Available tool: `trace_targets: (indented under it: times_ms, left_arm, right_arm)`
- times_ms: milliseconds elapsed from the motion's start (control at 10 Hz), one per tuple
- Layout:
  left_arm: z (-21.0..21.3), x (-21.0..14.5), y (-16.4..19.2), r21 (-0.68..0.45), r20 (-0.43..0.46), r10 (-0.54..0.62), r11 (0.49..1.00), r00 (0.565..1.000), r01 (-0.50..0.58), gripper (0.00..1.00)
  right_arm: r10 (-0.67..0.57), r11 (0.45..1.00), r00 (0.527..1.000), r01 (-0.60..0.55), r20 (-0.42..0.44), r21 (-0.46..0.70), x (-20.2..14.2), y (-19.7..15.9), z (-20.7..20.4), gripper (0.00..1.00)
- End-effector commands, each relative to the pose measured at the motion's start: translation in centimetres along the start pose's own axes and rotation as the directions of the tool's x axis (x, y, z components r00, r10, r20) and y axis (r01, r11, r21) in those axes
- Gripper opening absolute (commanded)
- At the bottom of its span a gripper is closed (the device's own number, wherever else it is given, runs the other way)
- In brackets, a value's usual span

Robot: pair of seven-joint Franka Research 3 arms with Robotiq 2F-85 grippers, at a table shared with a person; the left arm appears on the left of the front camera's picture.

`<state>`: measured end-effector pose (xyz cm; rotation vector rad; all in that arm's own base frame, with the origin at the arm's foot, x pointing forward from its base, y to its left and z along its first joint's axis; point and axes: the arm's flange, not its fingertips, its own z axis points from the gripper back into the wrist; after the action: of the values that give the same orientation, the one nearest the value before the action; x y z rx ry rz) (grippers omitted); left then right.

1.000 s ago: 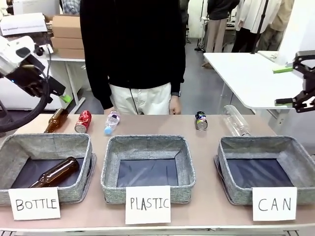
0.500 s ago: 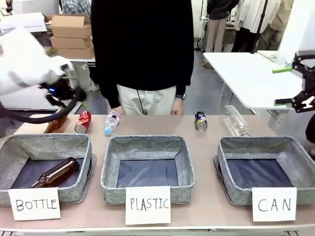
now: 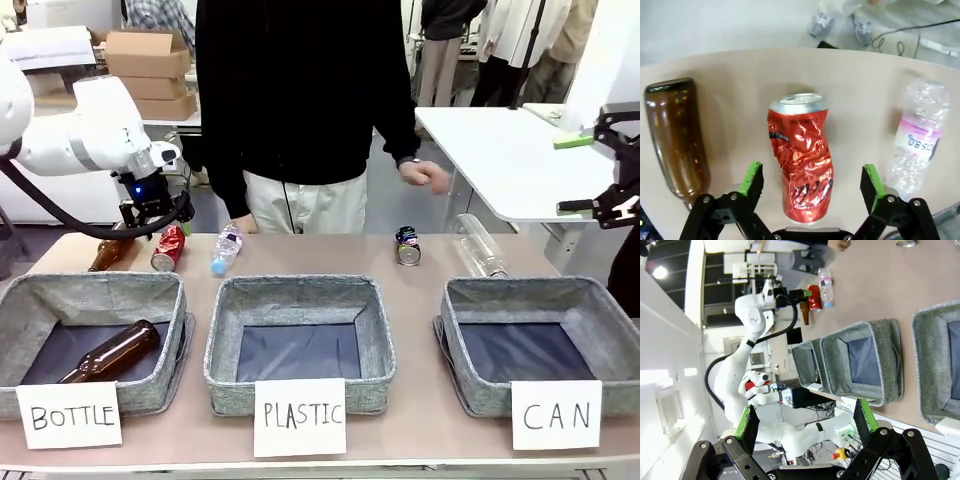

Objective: Sort the can waste into the basket.
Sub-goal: Pick up the can waste from the table and place it in the right Fabric basket.

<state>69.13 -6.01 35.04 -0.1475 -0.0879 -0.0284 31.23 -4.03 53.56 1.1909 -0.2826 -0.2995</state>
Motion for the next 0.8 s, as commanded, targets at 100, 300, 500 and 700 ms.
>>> trace_targets:
  times_ms: [100,300,500,700]
  left_arm:
    - [-1.7,0.5,-0.7,0.03,-0.057,-0.015,0.999,0.998,0.017,1.0]
    - [-2.3,0.5,-0.2,0.034,-0.068,0.002,0.999,0.998,0.0,1.0]
    - [-2.6,0.3,-0.1,0.048,-0.075,0.014,0.999,0.997,-0.011,1.0]
    - [-2.8,0.3,-0.4,0.052,-0.082,0.018,0.999,0.996,-0.014,0.4]
  right_arm:
    - [0.02,0.999,1.0,-0.02,0.001,0.027,0.2,0.1,-0.2,1.0]
    - [0.02,0.999,1.0,-0.02,0.001,0.027,0.2,0.1,-0.2,1.0]
    - [0.02,0.999,1.0,-0.02,0.001,0.027,0.2,0.1,-0.2,1.0]
    - [0.02,0.999,1.0,-0.02,0.001,0.027,0.2,0.1,-0.2,1.0]
